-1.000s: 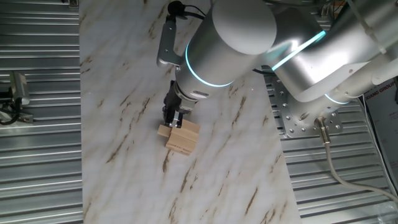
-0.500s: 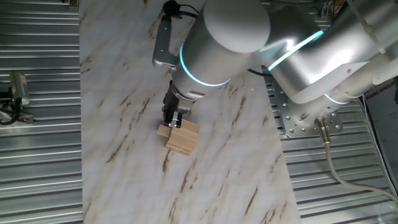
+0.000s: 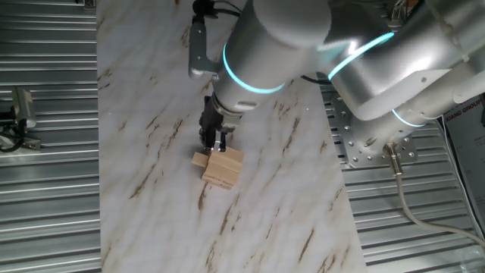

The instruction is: Play Jenga

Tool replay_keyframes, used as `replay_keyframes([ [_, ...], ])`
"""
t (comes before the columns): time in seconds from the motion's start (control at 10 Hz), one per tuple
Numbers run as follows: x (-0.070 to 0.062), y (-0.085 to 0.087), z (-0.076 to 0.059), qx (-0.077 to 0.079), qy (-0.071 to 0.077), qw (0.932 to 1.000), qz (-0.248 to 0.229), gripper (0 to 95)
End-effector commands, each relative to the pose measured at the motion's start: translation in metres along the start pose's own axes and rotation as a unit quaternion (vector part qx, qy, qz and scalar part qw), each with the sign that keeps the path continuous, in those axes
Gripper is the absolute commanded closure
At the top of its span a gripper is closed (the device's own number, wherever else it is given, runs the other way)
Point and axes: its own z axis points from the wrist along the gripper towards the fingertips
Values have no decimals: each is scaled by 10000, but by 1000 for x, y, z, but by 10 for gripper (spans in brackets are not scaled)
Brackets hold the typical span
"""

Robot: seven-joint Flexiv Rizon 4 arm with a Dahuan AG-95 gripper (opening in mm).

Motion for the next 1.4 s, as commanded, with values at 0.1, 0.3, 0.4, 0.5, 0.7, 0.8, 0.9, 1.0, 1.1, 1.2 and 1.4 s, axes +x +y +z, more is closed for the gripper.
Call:
replay_keyframes([
  [0.1,-2,1,2,8,97,9992,380,950],
  [0.3,-2,1,2,131,118,9983,549,950],
  [0.4,-2,1,2,535,198,9965,614,950],
  [0.5,-2,1,2,452,154,9963,709,950],
  [0.7,-2,1,2,455,149,9960,755,950],
  [0.8,-2,1,2,458,149,9960,754,950],
  [0.9,-2,1,2,448,151,9960,755,950],
  [1.0,-2,1,2,436,149,9961,756,950],
  [1.1,-2,1,2,426,146,9961,757,950],
  [1.2,-2,1,2,404,151,9962,759,950],
  [1.4,-3,2,3,406,151,9962,758,950],
])
